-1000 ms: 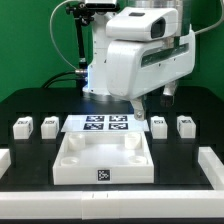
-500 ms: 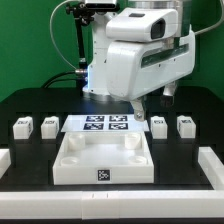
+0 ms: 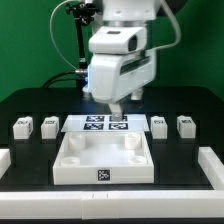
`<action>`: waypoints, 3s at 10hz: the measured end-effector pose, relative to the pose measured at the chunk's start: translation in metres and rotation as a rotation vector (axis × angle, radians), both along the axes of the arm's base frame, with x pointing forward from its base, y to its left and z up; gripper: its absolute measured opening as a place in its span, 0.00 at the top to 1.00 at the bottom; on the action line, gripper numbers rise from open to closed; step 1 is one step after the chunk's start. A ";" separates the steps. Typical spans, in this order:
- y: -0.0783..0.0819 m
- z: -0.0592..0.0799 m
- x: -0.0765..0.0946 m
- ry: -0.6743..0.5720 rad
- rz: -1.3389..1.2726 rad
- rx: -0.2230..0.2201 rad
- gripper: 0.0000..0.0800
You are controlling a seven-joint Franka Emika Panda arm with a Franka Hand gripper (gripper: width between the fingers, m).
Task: Assemble one leg
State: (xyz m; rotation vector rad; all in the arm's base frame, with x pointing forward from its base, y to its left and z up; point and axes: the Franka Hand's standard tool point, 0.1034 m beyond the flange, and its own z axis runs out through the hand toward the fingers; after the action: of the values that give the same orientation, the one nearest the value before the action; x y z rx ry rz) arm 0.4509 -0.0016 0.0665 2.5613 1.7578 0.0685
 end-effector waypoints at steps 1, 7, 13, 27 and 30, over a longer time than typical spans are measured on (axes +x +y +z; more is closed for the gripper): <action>-0.011 -0.012 -0.011 0.000 0.176 -0.006 0.19; -0.022 -0.056 -0.015 0.034 0.480 -0.008 0.20; -0.023 -0.057 -0.016 0.037 0.475 -0.007 0.93; 0.067 -0.056 0.052 -0.055 0.398 0.053 0.93; 0.065 -0.057 0.050 -0.055 0.390 0.061 0.78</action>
Offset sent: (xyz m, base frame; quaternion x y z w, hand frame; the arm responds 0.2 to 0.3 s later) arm 0.0081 0.0084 -0.0432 0.0099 0.0413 -0.2807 0.9588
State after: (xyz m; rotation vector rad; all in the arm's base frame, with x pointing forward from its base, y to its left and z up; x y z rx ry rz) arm 0.5008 0.0635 0.0097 2.1889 2.2361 0.2033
